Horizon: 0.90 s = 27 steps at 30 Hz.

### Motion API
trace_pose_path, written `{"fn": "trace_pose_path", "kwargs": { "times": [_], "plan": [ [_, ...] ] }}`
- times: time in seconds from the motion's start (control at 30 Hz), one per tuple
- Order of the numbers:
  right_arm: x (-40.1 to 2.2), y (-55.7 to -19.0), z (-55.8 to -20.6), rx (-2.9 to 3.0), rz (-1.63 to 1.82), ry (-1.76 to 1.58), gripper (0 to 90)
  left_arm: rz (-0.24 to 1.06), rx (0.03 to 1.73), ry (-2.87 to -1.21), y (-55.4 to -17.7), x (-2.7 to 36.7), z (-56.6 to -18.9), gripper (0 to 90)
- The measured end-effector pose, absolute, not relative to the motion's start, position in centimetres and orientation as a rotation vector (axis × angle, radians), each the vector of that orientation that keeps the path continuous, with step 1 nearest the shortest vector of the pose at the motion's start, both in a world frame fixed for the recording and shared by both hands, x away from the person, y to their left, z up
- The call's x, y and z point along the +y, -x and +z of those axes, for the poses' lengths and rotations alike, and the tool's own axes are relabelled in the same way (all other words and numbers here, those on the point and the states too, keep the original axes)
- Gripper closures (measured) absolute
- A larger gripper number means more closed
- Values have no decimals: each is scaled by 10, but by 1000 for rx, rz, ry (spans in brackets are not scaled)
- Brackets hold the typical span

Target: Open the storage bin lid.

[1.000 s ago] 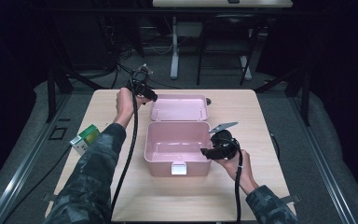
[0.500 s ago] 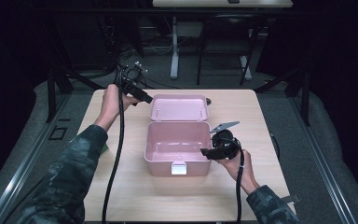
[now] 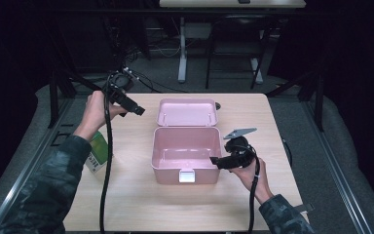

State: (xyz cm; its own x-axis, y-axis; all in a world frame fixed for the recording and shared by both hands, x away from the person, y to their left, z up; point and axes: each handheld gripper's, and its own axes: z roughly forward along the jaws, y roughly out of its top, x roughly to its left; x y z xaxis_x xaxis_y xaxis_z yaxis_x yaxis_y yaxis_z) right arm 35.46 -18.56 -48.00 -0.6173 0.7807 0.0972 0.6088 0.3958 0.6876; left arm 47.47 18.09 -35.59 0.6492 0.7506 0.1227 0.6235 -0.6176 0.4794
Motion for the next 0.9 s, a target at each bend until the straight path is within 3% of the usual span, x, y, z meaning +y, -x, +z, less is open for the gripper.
{"fn": "trace_pose_path", "kwargs": {
  "times": [0.47, 0.67, 0.9],
  "plan": [
    [-236, -321, -466, 2285, 1143, -1228, 73, 412, 1050, -2537, -448, 204, -348, 3],
    [-267, -311, -473, 2230, 1097, -1300, 37, 417, 1032, -2570, -439, 211, -349, 3],
    [-276, -307, -492, 2237, 999, -1340, 29, 416, 1052, -2572, -432, 225, -345, 3]
  ]
}}
